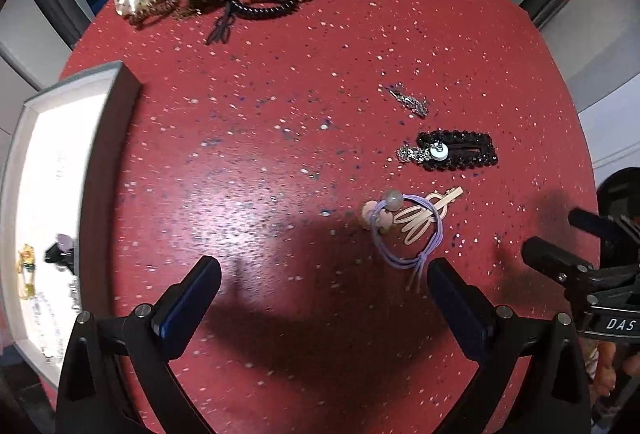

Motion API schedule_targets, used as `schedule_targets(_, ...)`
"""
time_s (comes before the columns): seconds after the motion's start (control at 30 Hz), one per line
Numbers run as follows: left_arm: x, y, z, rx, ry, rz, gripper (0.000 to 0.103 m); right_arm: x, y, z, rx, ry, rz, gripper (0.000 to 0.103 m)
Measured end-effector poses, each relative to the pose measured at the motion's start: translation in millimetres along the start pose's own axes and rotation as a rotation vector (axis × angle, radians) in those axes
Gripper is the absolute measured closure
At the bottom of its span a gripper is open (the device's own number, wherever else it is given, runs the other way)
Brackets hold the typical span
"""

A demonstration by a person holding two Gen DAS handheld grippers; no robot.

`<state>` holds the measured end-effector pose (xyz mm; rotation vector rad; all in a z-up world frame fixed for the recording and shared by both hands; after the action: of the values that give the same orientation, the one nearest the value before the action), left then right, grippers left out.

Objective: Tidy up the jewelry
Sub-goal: 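Move both open grippers over the purple hair tie and silver charm, then grasp the purple flower hair tie with the left gripper while the right grasps the silver charm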

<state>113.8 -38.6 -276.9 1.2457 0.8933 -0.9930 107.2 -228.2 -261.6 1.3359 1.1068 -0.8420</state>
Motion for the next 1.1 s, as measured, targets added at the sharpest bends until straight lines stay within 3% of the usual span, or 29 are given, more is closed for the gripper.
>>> schedule_targets(0.33,20.0,1.6,2.9,-0.025,0.010,-0.007,0.002,20.1,28.2,-20.9,-0.230,-0.016,0.060,0.000)
schedule_targets(0.47,23.2,4.2,5.5,-0.005,0.031,-0.007,0.013,27.6,41.1,-24.2,-0.281,-0.031,0.071,0.000)
schedule_targets(0.7,24.1,6.3,11.7,-0.007,0.034,0.008,0.013,20.5,75.2,-27.2,-0.145,0.114,0.094,0.001)
schedule_targets(0.73,23.5,6.9,14.3,-0.010,0.036,0.015,0.013,21.3,81.2,-30.6,-0.128,0.134,0.094,0.004)
schedule_targets(0.83,20.6,8.2,20.5,-0.009,0.035,0.032,0.028,28.8,90.5,-46.9,-0.134,0.157,0.082,0.016)
schedule_targets(1.0,17.1,8.0,29.7,0.000,0.033,0.051,0.037,51.2,93.0,-69.7,-0.177,0.163,0.040,0.044)
schedule_targets(1.1,16.3,7.1,34.5,0.000,0.027,0.057,0.040,51.6,94.7,-79.4,-0.219,0.133,0.058,0.052)
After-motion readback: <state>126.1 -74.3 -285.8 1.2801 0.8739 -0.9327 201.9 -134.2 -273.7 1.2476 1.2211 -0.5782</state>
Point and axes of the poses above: each gripper's, at about its wrist camera, not at the fingertips, and x roughly the way its jaws point, z to its right, y to its top, the point moved 5 cm from there along x, roughly the way its jaws point, and after that the axes turned 6 degrees about z, right-handed, at the moved point
